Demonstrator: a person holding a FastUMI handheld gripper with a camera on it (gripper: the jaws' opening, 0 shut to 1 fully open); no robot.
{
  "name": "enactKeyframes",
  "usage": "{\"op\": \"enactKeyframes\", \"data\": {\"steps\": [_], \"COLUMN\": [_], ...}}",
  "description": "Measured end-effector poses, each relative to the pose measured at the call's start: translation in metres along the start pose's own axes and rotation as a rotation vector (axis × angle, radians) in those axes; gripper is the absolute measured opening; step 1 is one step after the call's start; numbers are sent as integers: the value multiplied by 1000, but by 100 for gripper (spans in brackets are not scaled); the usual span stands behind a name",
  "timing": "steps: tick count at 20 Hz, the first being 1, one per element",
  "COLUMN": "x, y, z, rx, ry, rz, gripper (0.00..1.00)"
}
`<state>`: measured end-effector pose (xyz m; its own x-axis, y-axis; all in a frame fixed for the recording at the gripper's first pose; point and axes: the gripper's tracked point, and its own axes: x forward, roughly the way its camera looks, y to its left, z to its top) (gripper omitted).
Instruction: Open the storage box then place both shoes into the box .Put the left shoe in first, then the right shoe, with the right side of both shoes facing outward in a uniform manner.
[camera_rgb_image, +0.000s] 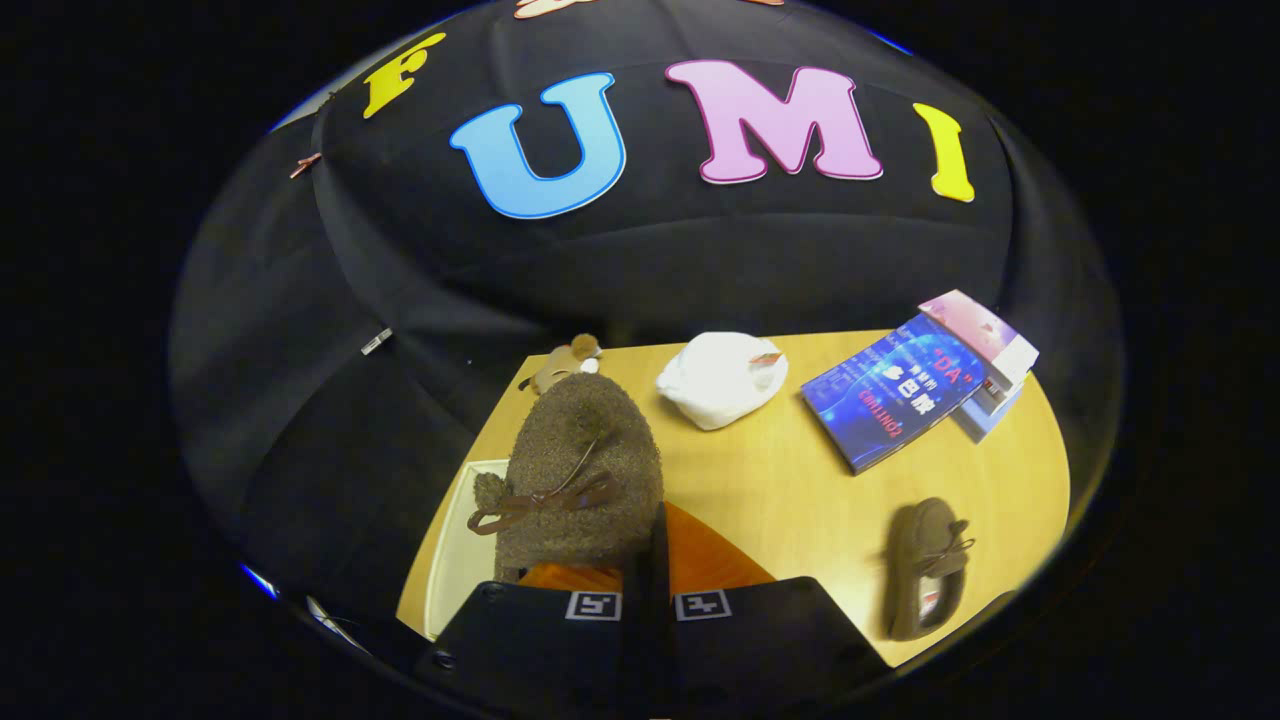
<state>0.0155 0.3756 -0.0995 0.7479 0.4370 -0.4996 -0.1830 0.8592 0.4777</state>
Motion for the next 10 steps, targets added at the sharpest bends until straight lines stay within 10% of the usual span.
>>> {"op": "enactKeyframes", "data": {"steps": [10], "x": [72], "y": [67], "z": [-90], "rx": [90], "ry": [206], "rz": [-66], "gripper": [5]}}
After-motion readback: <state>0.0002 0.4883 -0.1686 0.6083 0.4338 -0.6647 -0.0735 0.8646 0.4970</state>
